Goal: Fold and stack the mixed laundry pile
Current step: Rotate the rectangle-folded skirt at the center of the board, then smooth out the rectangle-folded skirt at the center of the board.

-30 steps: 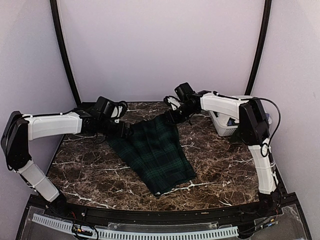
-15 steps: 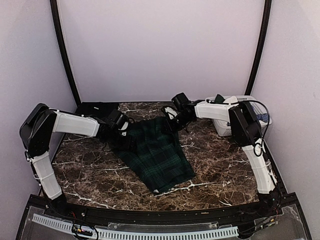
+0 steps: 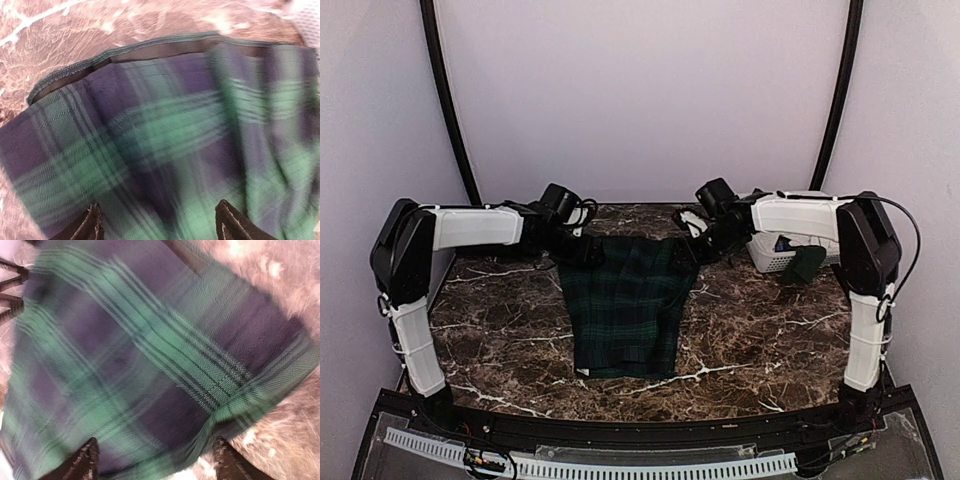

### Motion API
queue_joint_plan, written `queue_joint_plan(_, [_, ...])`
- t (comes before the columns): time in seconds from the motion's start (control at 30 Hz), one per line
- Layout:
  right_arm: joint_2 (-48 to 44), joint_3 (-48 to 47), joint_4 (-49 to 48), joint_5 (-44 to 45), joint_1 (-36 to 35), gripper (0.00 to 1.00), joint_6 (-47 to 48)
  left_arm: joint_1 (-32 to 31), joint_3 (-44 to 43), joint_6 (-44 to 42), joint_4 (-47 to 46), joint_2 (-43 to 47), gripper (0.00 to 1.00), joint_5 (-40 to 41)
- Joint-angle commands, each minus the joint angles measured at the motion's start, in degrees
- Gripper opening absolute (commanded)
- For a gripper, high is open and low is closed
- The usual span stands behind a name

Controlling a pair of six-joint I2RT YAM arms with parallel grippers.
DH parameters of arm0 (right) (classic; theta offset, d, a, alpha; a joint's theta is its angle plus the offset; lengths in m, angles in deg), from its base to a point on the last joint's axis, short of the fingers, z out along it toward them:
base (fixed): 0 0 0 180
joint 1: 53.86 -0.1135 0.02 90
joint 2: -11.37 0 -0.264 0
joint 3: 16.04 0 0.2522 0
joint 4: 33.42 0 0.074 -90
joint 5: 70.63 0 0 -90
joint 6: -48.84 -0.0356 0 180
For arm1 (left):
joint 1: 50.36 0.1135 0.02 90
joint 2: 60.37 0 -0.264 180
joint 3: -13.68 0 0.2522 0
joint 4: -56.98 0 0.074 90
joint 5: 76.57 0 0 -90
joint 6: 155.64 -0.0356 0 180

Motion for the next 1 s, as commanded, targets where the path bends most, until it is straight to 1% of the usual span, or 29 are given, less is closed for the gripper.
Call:
queue_joint_plan(0.0, [-9.7,-1.2,0.2,-4.0,0.1,0.8,-0.6,-0.5,8.3,-0.4,-5.1,17.5,0.85,-9.9])
queue_joint_plan(0.03, [-11.2,-0.6,-0.5,-6.1,0.1,0.82,-1.3,-0.8,10.9,0.1,-5.5,19.5,0.93,-11.7])
queue_joint_plan(0.07, [-12.7,0.5,-1.9,-8.4,0.0,0.83,-2.3,-1.3,12.1,0.5,-6.1,22.7,0.95,-12.8])
queue_joint_plan(0.13, [-15.1,3.8,-5.7,-14.2,-0.9,0.85,-4.8,-2.0,16.4,2.8,-8.3,26.4,0.99,-17.2])
queue_joint_plan(0.23, [-15.9,8.1,-11.5,-21.2,-3.8,0.85,-10.1,-3.7,23.4,7.0,-13.5,29.4,0.99,-23.4])
queue_joint_plan(0.3, [-14.6,10.5,-16.2,-24.9,-6.1,0.85,-13.2,-5.3,26.9,9.3,-17.7,29.2,0.99,-26.5])
queue_joint_plan(0.37, [-12.2,11.9,-20.0,-27.6,-7.7,0.83,-15.6,-7.0,29.1,10.7,-20.1,28.0,0.99,-27.7])
queue_joint_plan(0.47, [-8.8,13.7,-21.4,-28.4,-9.1,0.81,-16.2,-9.7,30.9,11.4,-21.3,25.5,0.97,-28.1])
queue_joint_plan(0.57, [-6.5,17.4,-22.0,-27.8,-9.1,0.77,-15.7,-10.6,34.0,12.3,-23.9,23.3,0.94,-27.5])
queue_joint_plan(0.63, [-5.0,19.4,-21.4,-27.5,-8.6,0.73,-15.0,-10.7,35.0,12.2,-23.8,21.6,0.91,-25.9])
queue_joint_plan(0.73, [-4.7,21.7,-19.9,-26.6,-7.9,0.7,-13.9,-10.7,34.7,10.7,-20.5,19.1,0.82,-22.3])
queue_joint_plan(0.8, [-7.5,22.8,-19.0,-25.7,-8.0,0.7,-13.2,-11.3,34.8,9.4,-18.8,20.0,0.79,-19.1])
queue_joint_plan(0.83, [-10.0,23.7,-19.2,-25.6,-8.0,0.7,-13.5,-12.5,34.7,8.8,-17.7,22.3,0.77,-17.4])
queue_joint_plan(0.87, [-12.6,24.5,-19.5,-25.4,-8.0,0.7,-13.9,-13.4,33.7,7.0,-15.7,24.7,0.77,-13.9])
queue_joint_plan(0.93, [-18.8,26.2,-19.3,-24.8,-8.0,0.71,-15.2,-16.7,30.7,4.5,-11.4,27.4,0.77,-8.6])
queue_joint_plan(0.97, [-21.4,27.4,-18.9,-23.9,-8.0,0.71,-16.2,-18.9,29.3,3.7,-10.1,27.7,0.76,-7.3])
